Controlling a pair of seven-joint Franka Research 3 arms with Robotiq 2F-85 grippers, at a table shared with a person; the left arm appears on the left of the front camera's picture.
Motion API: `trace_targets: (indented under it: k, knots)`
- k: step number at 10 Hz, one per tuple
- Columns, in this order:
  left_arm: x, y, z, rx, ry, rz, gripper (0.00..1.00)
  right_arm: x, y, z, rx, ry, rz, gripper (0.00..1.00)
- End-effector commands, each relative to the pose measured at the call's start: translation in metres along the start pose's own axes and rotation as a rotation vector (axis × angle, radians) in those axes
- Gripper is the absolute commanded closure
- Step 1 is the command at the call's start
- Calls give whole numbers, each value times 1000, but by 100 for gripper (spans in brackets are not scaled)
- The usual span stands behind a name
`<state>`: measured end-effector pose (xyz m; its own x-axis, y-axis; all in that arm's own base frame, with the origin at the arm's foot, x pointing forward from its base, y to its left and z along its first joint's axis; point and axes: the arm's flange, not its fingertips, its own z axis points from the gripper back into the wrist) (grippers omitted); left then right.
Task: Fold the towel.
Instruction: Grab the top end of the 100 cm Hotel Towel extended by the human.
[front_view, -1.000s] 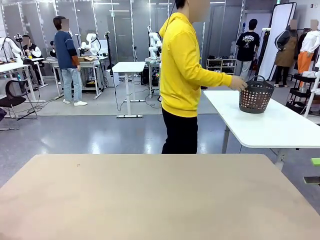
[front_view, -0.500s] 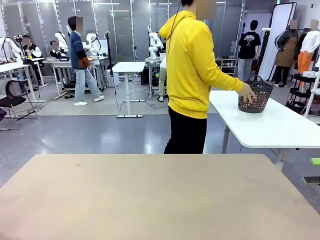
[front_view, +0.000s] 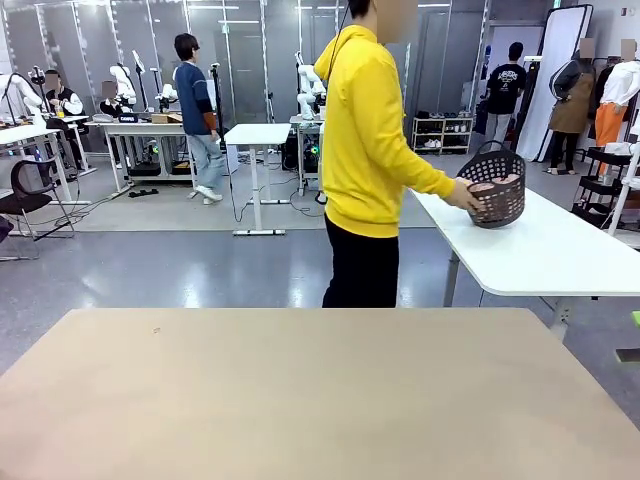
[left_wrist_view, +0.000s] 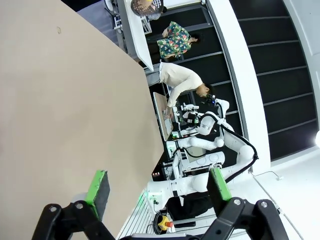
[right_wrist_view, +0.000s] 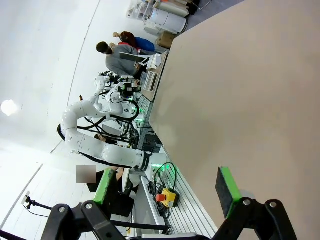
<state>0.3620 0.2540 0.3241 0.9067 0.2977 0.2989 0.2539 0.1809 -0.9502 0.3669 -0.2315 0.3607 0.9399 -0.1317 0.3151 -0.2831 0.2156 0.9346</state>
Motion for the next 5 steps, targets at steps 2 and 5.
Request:
trace_targets:
  k: [2,5]
  knots:
    - [8,-19,32,-50,0,18,0,1,9,33,17,-57,-17,0]
    - [12,-24,37,-78,-25,1,0,2,11,36,3,-69,-17,0]
